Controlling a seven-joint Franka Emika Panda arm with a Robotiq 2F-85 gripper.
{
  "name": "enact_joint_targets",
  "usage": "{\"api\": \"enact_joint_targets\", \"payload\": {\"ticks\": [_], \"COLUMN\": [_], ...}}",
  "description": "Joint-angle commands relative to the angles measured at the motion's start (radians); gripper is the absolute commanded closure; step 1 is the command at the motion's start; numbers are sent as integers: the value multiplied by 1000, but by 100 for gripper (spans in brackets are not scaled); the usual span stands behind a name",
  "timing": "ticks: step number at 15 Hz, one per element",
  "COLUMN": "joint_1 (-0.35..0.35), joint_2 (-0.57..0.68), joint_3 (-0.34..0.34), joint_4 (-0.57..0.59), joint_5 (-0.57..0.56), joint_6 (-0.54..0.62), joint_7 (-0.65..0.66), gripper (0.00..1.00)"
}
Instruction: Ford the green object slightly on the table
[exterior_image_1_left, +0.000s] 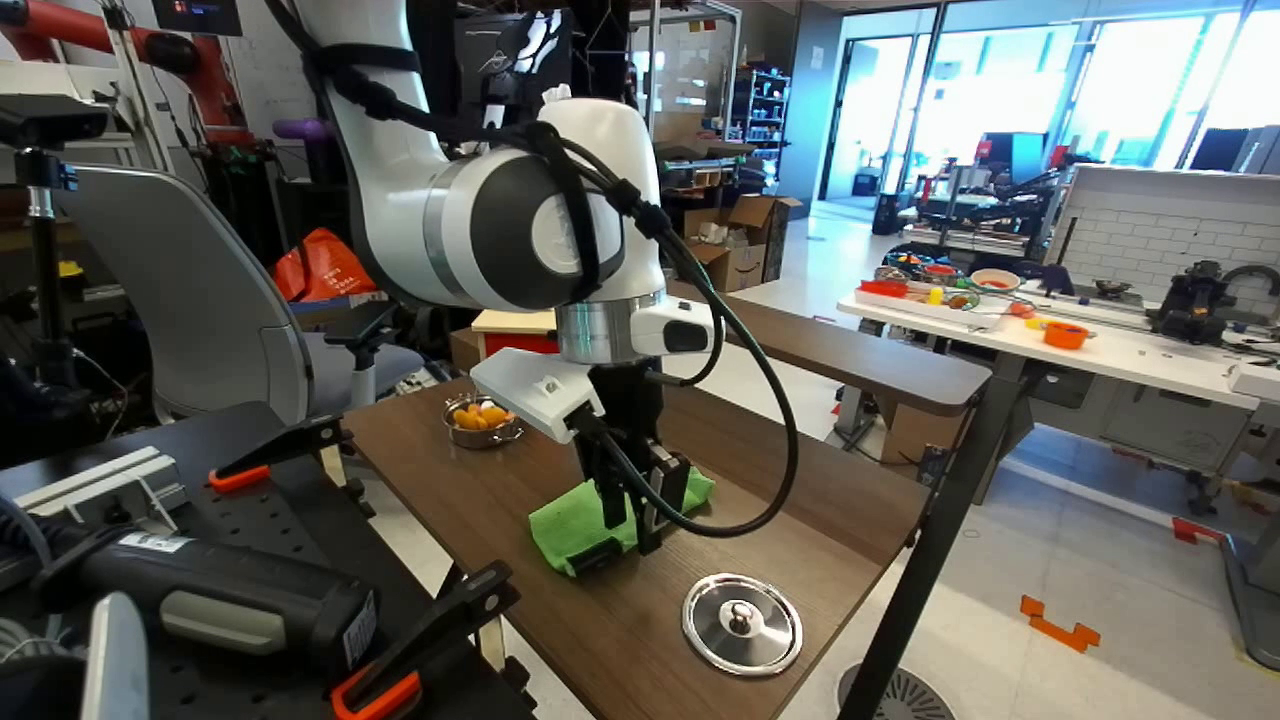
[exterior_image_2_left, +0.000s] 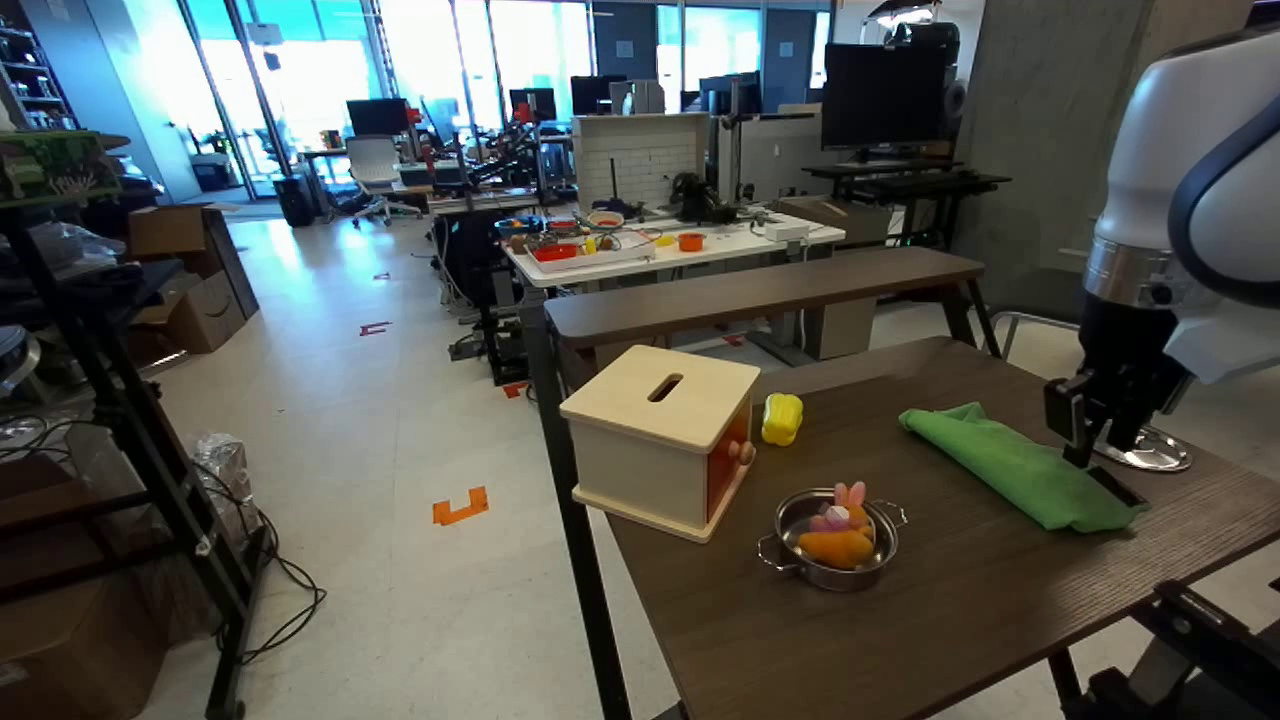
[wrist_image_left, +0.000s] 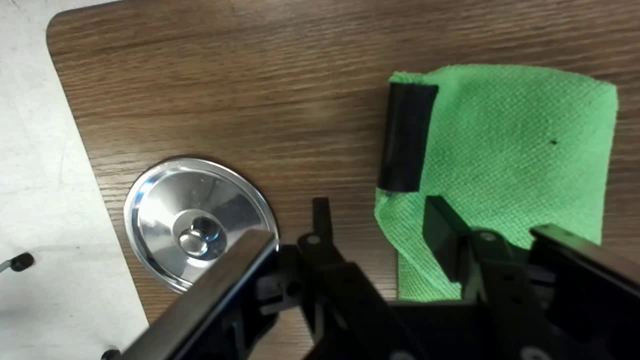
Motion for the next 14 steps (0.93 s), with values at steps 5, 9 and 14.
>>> {"api": "enact_joint_targets", "payload": {"ticks": [5,9,14], "joint_1": [-31,-33,-35], "joint_2": [29,44,54], "joint_3": [24,27,29], "joint_4": [11,26,37], "joint_5": [26,30,32], "joint_6": [16,4,-1], "joint_7": [-95,-103,-107], "gripper": [0,13,38]}}
